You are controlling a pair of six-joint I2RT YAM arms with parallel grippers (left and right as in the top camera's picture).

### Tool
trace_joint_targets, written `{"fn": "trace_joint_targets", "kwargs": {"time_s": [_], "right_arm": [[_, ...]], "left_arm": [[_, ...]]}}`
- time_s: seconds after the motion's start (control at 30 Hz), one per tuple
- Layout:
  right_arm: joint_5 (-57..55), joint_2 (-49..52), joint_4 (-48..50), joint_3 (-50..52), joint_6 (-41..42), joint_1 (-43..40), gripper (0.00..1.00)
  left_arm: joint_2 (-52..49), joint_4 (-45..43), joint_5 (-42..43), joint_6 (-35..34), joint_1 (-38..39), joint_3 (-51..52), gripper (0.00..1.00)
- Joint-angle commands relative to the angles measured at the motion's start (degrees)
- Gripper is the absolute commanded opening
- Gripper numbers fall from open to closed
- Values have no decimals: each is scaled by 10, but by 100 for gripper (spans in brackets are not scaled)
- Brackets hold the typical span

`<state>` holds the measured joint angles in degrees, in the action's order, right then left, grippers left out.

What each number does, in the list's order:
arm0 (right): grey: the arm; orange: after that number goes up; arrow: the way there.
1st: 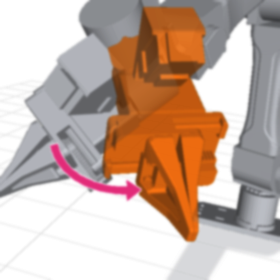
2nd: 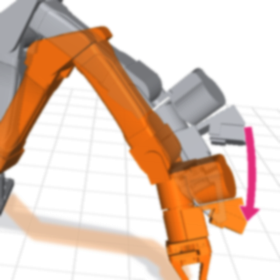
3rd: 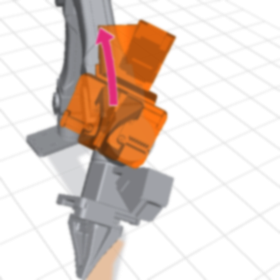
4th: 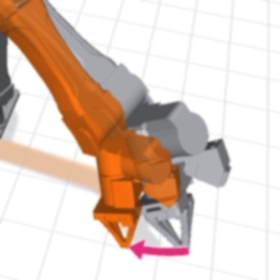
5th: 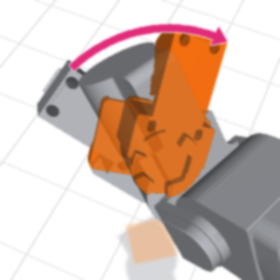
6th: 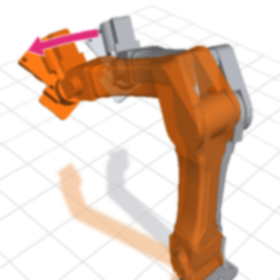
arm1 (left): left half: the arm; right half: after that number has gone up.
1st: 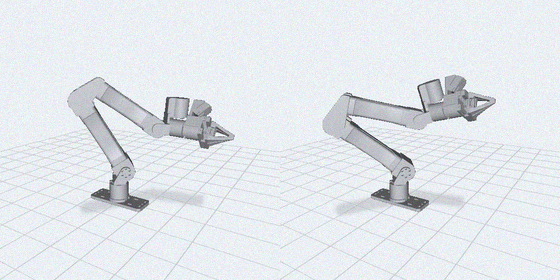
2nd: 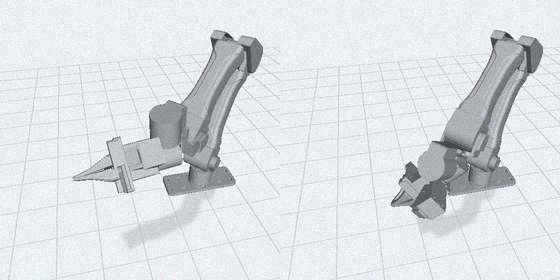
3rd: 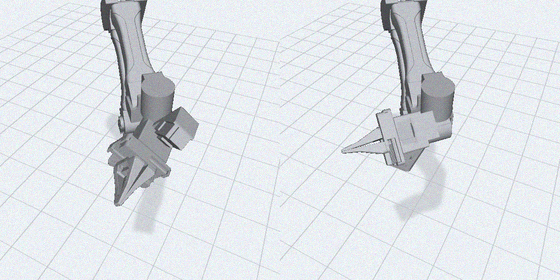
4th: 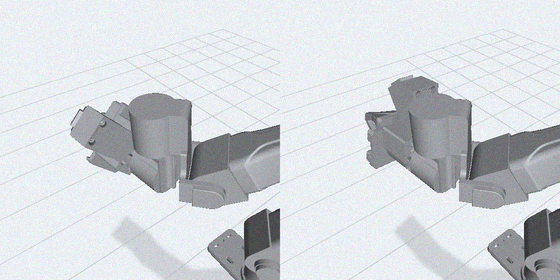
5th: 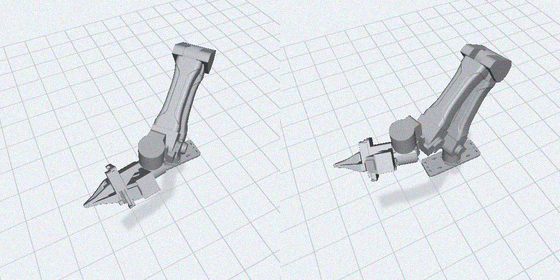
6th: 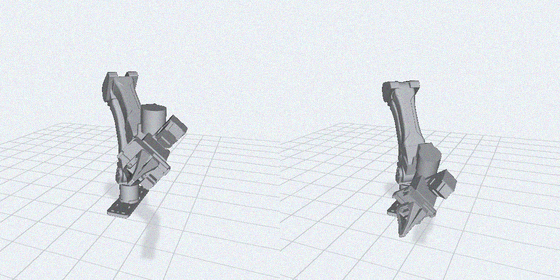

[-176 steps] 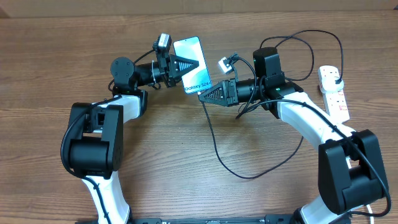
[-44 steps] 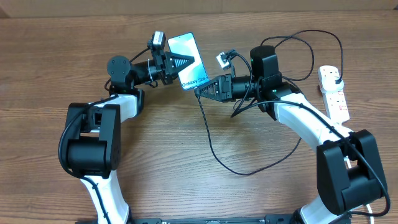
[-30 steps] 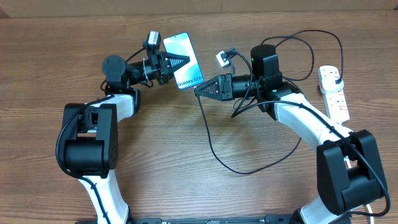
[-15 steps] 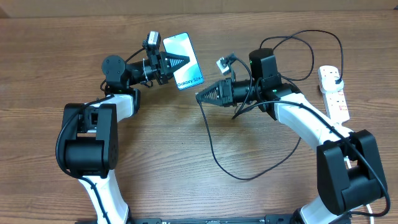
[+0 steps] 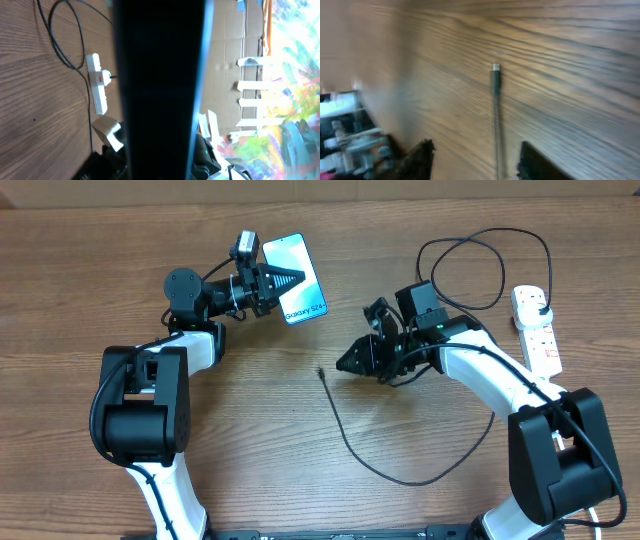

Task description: Plug charger to phone and switch on socket

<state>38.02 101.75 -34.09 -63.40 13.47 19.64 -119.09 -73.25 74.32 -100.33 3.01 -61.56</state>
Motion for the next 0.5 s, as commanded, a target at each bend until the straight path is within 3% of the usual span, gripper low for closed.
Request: {"fn": "trace_joint_targets", "kwargs": {"time_s": [0.0,0.07,0.17,0.47], "right_arm": [[-75,1,-4,-3,-33,11,69],[-80,1,-3,-3,-33,13,78],[-96,0,-3,-3,-33,18,78],[-298,1,16,-3,-33,127,80]], "left_arm": [[6,-4,-9,15,4,-12,4],[6,-4,-9,15,4,-12,4],[6,-4,-9,15,4,-12,4],[6,13,-28,16,-9,-12,4]]}}
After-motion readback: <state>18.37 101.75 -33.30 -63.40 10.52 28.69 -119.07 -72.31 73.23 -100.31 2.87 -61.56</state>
